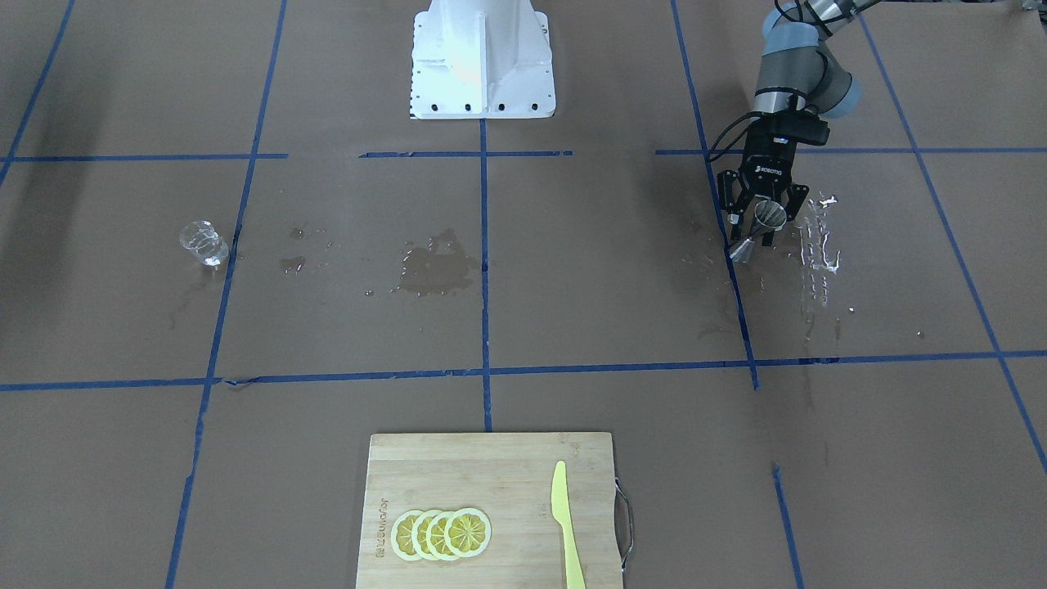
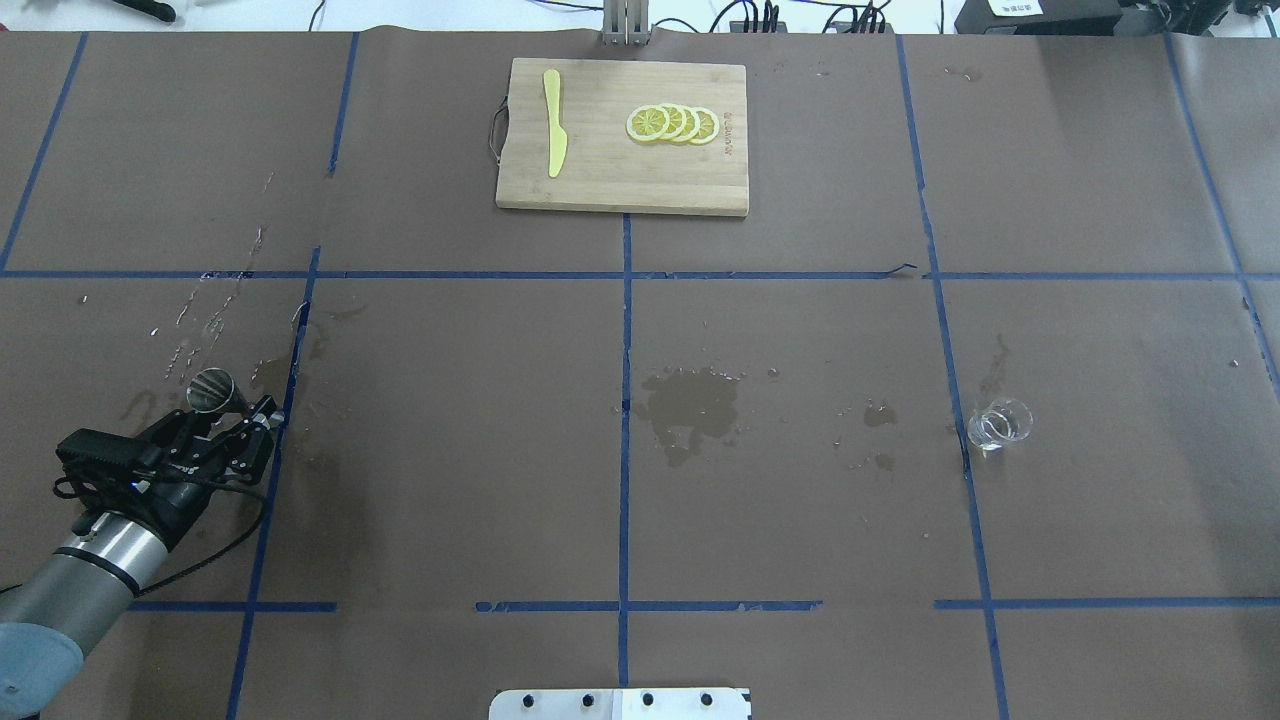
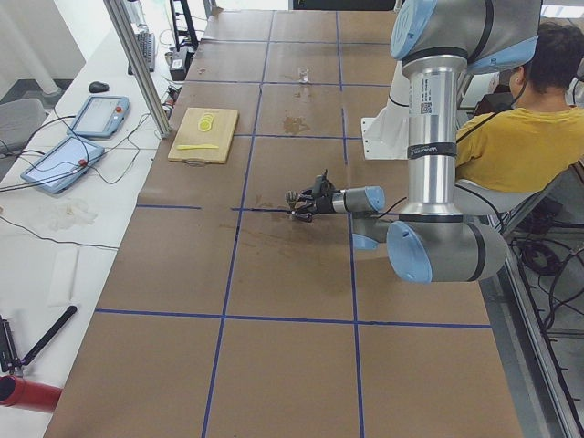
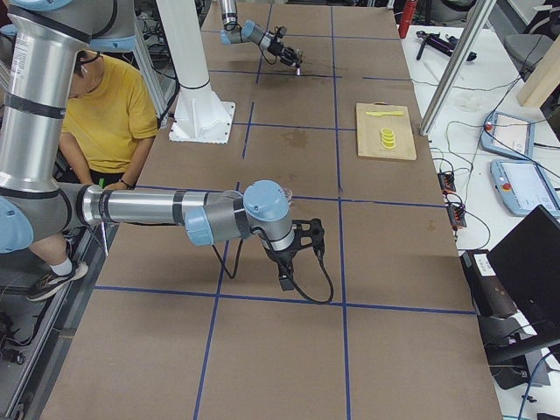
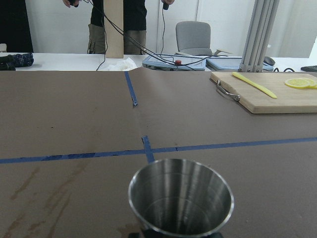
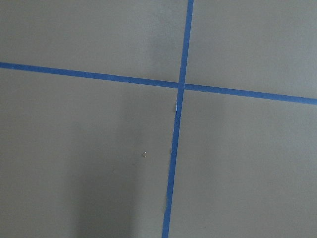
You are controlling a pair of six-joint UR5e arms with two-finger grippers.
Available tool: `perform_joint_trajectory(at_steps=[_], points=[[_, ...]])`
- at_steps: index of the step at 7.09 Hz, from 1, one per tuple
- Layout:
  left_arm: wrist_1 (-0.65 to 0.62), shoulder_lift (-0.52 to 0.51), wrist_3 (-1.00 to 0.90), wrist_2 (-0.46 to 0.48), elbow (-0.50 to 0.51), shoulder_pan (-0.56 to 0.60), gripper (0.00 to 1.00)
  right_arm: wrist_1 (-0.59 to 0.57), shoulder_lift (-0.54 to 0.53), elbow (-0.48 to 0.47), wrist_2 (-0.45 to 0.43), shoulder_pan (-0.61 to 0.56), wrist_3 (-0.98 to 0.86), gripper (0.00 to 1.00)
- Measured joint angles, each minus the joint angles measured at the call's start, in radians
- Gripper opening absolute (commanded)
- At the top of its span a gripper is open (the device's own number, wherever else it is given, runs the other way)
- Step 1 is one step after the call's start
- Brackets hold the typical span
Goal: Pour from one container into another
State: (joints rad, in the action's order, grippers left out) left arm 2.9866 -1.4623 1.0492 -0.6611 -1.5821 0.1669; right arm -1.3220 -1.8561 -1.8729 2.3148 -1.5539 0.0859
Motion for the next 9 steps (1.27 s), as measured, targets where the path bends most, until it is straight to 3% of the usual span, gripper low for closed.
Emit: perform_joint_trajectory(at_steps=[1,2,4,7,9], points=[[0.0,0.0,0.0,0.0,0.0,0.0,0.17,0.0,0.0,0.0,0.0,0.0,0.0,1.0],[0.0,0.0,0.002,0.0,0.0,0.0,0.0,0.0,0.0,0.0,0.0,0.0,0.0,1.0],[0.008,0.0,0.006,-0.001,0.002,0.0,0.0,0.0,0.001,-0.001,0.0,0.0,0.001,1.0],[0.122,0.007,-0.005,-0.005,0.016,0.0,0.0,0.0,0.002,-0.001,0.0,0.0,0.001,1.0],[0.21,0.016,-0.131,-0.013,0.014,0.001,0.0,0.0,0.001,0.001,-0.001,0.0,0.001,1.0]])
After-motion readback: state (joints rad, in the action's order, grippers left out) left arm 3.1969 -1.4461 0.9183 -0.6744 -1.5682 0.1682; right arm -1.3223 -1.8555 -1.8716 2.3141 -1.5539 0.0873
